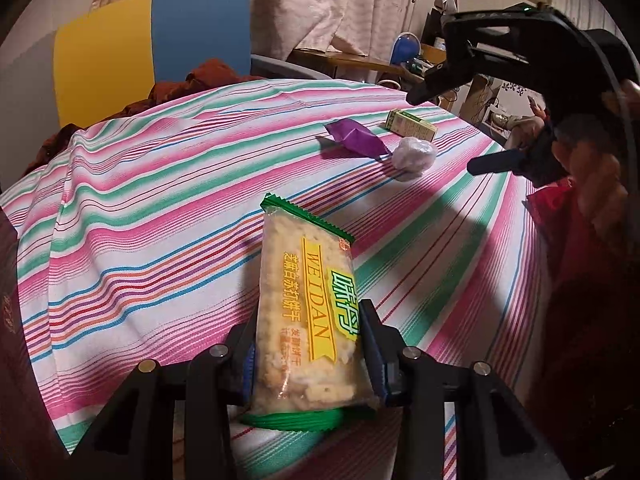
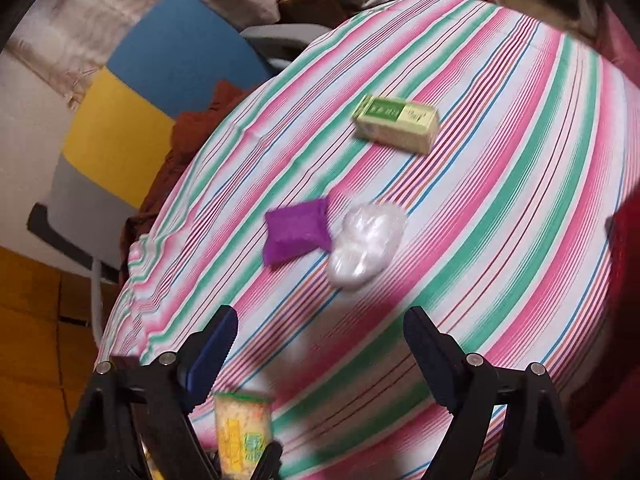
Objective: Organize objects
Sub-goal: 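Grasp the purple snack packet with the right tool while the left holds the cracker bar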
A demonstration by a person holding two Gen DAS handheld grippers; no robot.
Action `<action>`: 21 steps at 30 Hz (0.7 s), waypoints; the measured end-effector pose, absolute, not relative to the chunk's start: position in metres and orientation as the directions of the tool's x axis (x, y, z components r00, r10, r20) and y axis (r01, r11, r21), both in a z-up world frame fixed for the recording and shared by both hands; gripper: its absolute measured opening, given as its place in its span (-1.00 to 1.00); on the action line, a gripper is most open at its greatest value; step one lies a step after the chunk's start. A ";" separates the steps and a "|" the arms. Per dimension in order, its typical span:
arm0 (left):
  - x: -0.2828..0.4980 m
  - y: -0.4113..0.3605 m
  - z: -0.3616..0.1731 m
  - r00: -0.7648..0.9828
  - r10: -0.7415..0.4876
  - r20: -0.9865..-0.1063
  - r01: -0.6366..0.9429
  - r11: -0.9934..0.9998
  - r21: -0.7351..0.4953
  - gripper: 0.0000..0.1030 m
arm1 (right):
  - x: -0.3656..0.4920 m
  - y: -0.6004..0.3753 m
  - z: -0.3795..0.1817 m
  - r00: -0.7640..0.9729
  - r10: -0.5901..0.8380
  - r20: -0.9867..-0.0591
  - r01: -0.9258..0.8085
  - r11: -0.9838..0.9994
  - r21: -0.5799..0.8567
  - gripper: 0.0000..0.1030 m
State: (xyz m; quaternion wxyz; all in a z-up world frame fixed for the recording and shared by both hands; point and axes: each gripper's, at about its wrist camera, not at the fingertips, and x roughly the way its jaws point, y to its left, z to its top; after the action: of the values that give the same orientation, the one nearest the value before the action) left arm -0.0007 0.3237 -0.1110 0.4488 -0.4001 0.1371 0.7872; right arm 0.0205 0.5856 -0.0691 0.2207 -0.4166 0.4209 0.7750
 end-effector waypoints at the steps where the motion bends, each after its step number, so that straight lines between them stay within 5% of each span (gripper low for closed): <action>1: -0.001 0.323 -0.111 -0.274 0.600 -0.752 -0.816 -0.559 -0.149 -0.17 | 0.019 0.589 -0.069 -0.550 0.003 -0.835 -0.702 -0.543 0.460 0.64; 9: -0.003 0.322 -0.111 -0.262 0.610 -0.747 -0.814 -0.556 -0.168 -0.17 | -0.029 0.581 -0.056 -0.520 0.041 -0.853 -0.603 -0.725 0.333 0.48; 16: -0.005 0.322 -0.112 -0.253 0.617 -0.745 -0.814 -0.552 -0.181 -0.17 | -0.077 0.542 -0.067 -0.361 0.140 -0.922 -0.258 -0.965 -0.046 0.48; 21: -0.005 0.321 -0.113 -0.249 0.619 -0.745 -0.813 -0.552 -0.187 -0.17 | -0.088 0.542 -0.082 -0.322 0.185 -0.928 -0.124 -0.980 -0.153 0.43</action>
State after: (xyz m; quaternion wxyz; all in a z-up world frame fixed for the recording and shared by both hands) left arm -0.0054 0.3215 -0.1126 0.4583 -0.4067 0.1190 0.7812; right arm -0.0881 0.5416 -0.0823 0.0953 -0.5743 -0.0265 0.8127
